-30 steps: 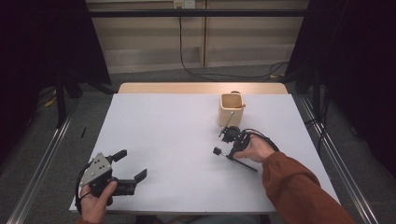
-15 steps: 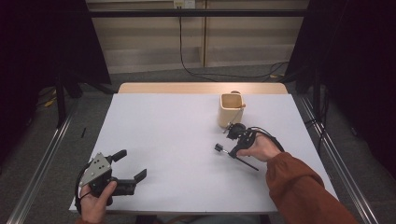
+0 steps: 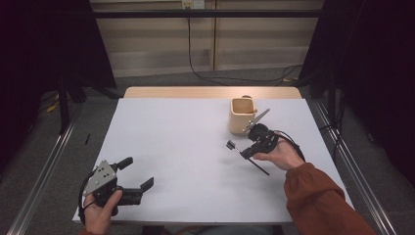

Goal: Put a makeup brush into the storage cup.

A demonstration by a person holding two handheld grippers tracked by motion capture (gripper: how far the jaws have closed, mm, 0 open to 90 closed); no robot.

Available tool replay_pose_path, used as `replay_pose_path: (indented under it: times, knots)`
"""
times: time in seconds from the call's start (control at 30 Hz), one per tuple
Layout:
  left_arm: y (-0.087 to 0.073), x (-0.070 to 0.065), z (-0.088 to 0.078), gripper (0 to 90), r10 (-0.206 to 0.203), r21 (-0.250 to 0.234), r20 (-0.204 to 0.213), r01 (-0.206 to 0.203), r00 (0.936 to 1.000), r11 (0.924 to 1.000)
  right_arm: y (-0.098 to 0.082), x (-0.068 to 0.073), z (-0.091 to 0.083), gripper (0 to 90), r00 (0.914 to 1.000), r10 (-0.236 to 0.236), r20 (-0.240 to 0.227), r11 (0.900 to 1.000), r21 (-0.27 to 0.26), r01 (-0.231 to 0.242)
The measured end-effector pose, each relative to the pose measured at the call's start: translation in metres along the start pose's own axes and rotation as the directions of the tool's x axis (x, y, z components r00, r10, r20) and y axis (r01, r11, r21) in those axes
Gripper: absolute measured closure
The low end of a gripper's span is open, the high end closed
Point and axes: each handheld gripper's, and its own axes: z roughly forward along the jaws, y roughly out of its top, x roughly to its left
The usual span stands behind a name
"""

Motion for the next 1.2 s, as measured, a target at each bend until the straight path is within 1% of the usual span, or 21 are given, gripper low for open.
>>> replay_pose_path:
  times: [0.03,0.07,0.1,0.17,0.27,0.3,0.4,0.43,0.47,0.53,0.57,0.63,0.67,0.73,0.8,0.83,0.9,0.97,1.03,1.1,1.2]
  knots:
    - [0.000,0.000,0.000,2.0,0.000,0.001,0.001,0.000,1.0000,1.0000,-0.001,-0.001,-0.002,85.8,0.9997,0.021,-0.012,1.000,-0.017,-0.021]
    - [0.000,0.000,0.000,2.0,0.001,0.002,-0.001,-0.001,1.0000,1.0000,-0.003,-0.002,-0.004,85.8,0.9994,0.029,-0.017,0.999,-0.039,-0.030]
    - [0.000,0.000,0.000,2.0,0.002,0.000,-0.003,-0.002,1.0000,1.0000,-0.004,-0.002,-0.006,85.8,0.9996,0.029,-0.007,0.999,-0.045,-0.029]
    - [0.000,0.000,0.000,2.0,0.000,-0.001,-0.002,0.000,1.0000,1.0000,-0.007,-0.003,-0.010,85.8,0.9990,0.045,-0.003,0.996,-0.082,-0.045]
    - [0.000,0.000,0.000,2.0,-0.001,-0.001,-0.003,0.001,1.0000,1.0000,-0.012,-0.003,-0.015,85.8,0.9984,0.055,-0.009,0.990,-0.128,-0.056]
    - [0.000,0.000,0.000,2.0,-0.001,-0.002,-0.005,0.001,1.0000,1.0000,-0.013,-0.003,-0.015,85.8,0.9985,0.051,-0.017,0.989,-0.137,-0.053]
    - [0.000,0.000,0.000,2.0,0.000,0.000,-0.006,0.000,1.0000,1.0000,-0.017,0.000,-0.016,85.8,0.9985,0.051,-0.017,0.987,-0.153,-0.053]
    - [0.000,0.000,0.000,2.0,0.000,0.000,-0.004,0.000,1.0000,1.0000,-0.017,0.001,-0.016,85.8,0.9986,0.049,-0.019,0.985,-0.164,-0.052]
    - [0.000,0.000,0.000,2.0,0.000,-0.001,-0.005,0.000,1.0000,1.0000,-0.018,0.001,-0.016,85.8,0.9991,0.038,-0.021,0.983,-0.176,-0.041]
    - [0.000,0.000,0.000,2.0,-0.002,0.002,-0.004,0.002,1.0000,1.0000,-0.020,0.001,-0.016,85.8,0.9990,0.040,-0.018,0.979,-0.198,-0.043]
    - [0.000,0.000,0.000,2.0,-0.002,0.003,-0.003,0.002,1.0000,1.0000,-0.021,0.001,-0.017,85.8,0.9990,0.038,-0.024,0.977,-0.208,-0.042]
    - [0.000,0.000,0.000,2.0,-0.002,0.003,-0.004,0.002,1.0000,1.0000,-0.024,0.000,-0.017,85.8,0.9985,0.053,-0.018,0.977,-0.205,-0.055]
    - [0.000,0.000,0.000,2.0,-0.003,0.002,-0.003,0.003,1.0000,1.0000,-0.025,0.000,-0.016,85.8,0.9982,0.057,-0.017,0.975,-0.213,-0.060]
    - [0.000,-0.001,0.000,2.0,-0.001,0.002,-0.004,0.001,1.0000,1.0000,-0.028,-0.001,-0.017,85.8,0.9975,0.068,-0.021,0.969,-0.235,-0.071]
    - [0.000,-0.001,0.000,2.0,-0.001,0.005,-0.005,0.001,1.0000,1.0000,-0.031,-0.002,-0.018,85.8,0.9973,0.072,-0.016,0.961,-0.267,-0.073]
    - [0.000,-0.001,0.000,2.0,-0.001,0.004,-0.006,0.001,1.0000,1.0000,-0.032,-0.002,-0.019,85.8,0.9973,0.071,-0.019,0.956,-0.284,-0.074]
    - [0.000,-0.001,0.000,2.0,0.000,0.004,-0.006,0.000,1.0000,1.0000,-0.035,-0.002,-0.020,85.8,0.9975,0.067,-0.021,0.949,-0.307,-0.071]
    - [0.000,0.000,0.000,2.0,-0.001,0.006,-0.006,0.001,1.0000,1.0000,-0.037,-0.001,-0.021,85.8,0.9975,0.068,-0.020,0.939,-0.337,-0.071]
    - [0.000,0.000,0.000,2.0,0.001,0.008,-0.009,-0.001,1.0000,1.0000,-0.040,0.000,-0.022,85.8,0.9969,0.078,-0.009,0.929,-0.362,-0.076]
    - [-0.001,0.000,0.000,2.0,-0.002,0.008,-0.009,0.002,1.0000,1.0000,-0.042,0.000,-0.023,85.8,0.9962,0.087,-0.005,0.915,-0.394,-0.082]
    - [-0.001,0.001,0.000,2.0,-0.003,0.005,-0.009,0.003,1.0000,1.0000,-0.045,0.001,-0.023,85.8,0.9962,0.087,-0.006,0.898,-0.433,-0.081]
